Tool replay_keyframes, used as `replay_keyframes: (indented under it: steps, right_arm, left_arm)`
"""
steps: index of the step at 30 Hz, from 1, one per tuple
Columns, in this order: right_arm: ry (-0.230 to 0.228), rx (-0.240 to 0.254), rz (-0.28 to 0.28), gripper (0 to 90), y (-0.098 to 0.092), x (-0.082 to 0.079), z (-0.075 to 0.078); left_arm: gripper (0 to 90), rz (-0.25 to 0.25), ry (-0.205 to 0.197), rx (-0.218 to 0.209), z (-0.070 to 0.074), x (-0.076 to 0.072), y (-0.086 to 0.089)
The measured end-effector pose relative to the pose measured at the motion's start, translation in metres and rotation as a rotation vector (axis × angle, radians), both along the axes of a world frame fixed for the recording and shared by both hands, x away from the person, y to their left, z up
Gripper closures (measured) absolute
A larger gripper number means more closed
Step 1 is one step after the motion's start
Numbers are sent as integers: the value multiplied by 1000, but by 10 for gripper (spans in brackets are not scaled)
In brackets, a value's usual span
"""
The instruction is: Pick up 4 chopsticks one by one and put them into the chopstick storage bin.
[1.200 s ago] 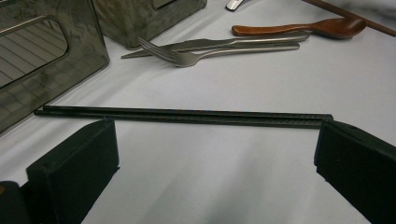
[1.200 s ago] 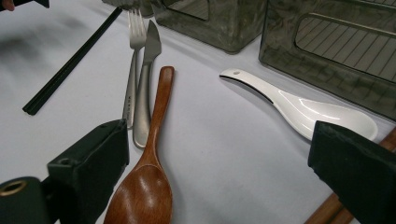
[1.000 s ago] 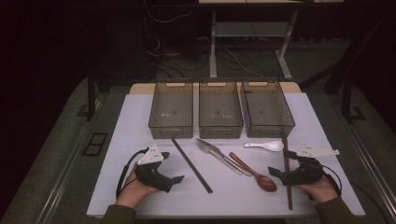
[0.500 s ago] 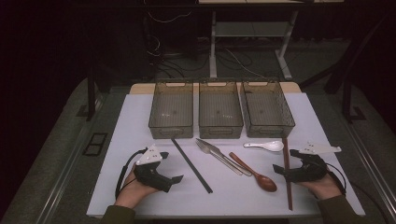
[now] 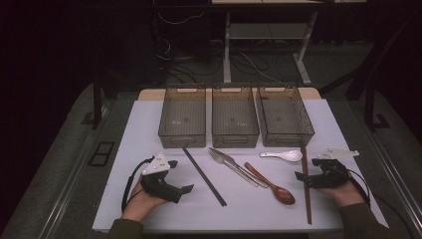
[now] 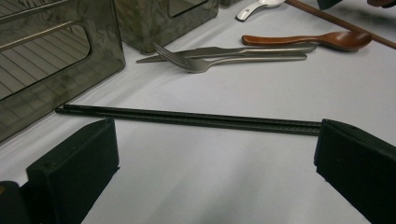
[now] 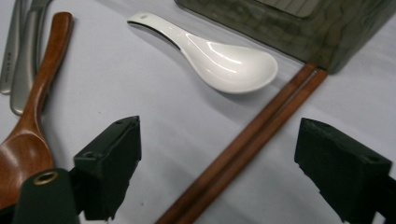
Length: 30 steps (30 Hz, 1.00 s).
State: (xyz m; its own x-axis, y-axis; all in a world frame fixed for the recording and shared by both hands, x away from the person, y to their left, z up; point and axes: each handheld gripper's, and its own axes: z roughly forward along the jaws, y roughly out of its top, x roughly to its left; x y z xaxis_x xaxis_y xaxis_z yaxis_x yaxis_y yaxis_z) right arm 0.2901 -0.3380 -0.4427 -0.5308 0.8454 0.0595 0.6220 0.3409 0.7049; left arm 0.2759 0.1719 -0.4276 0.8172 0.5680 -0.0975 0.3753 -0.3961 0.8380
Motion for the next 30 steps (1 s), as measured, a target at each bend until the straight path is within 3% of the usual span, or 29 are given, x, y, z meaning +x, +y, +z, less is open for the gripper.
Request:
replay_keyframes:
  steps: [7, 14, 30]
  right_arm:
    - [-2, 10, -19, 293, -6, 1, 2]
    - [41, 9, -25, 429, -6, 5, 0]
    - [77, -29, -28, 535, -4, 7, -4]
  left_arm:
    - [0, -3, 6, 16, -2, -1, -1]
    - [0, -5, 5, 20, -2, -1, -2]
    - [0, -9, 9, 24, -3, -1, -3]
